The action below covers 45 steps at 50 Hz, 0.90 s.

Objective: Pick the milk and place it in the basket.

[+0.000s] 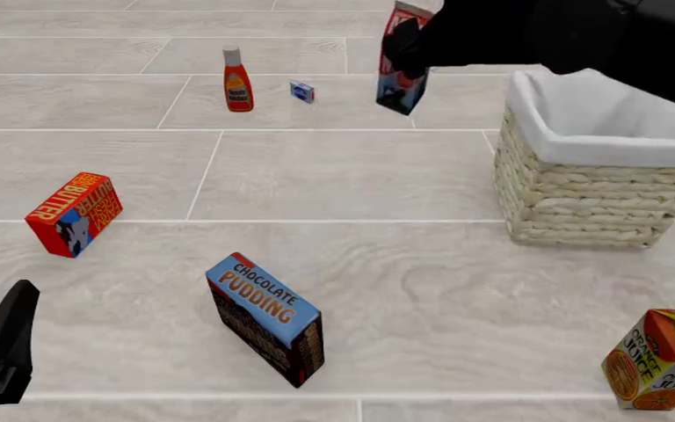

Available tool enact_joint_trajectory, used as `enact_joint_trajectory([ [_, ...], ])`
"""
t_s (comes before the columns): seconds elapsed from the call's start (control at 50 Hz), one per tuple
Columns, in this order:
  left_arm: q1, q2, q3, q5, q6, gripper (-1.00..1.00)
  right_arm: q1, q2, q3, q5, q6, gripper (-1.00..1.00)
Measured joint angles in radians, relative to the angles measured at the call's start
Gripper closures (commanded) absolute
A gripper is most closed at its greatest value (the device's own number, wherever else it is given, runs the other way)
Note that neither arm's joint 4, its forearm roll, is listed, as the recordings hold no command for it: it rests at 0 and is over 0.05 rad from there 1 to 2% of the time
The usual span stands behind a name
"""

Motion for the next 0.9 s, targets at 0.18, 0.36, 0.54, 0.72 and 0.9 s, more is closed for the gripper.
enact_joint_trajectory([
  [0.18, 0.000, 0.000, 0.000, 0.000, 0.000, -1.00, -0.074, -0.040, -0.031, 0.042, -0.007, 1.00],
  [0.36, 0.000, 0.000, 0.000, 0.000, 0.000, -1.00, -0.144, -0.071, -0.059, 0.072, -0.002, 1.00],
  [0.54, 0.000, 0.000, 0.000, 0.000, 0.000, -1.00, -0.203, -0.090, -0.074, 0.090, -0.001, 1.00],
  [0.72, 0.000, 0.000, 0.000, 0.000, 0.000, -1.00, -0.258, -0.111, -0.072, 0.099, 0.006, 1.00],
  [0.9, 0.000, 0.000, 0.000, 0.000, 0.000, -1.00, -0.305, -0.133, -0.051, 0.093, 0.021, 1.00],
])
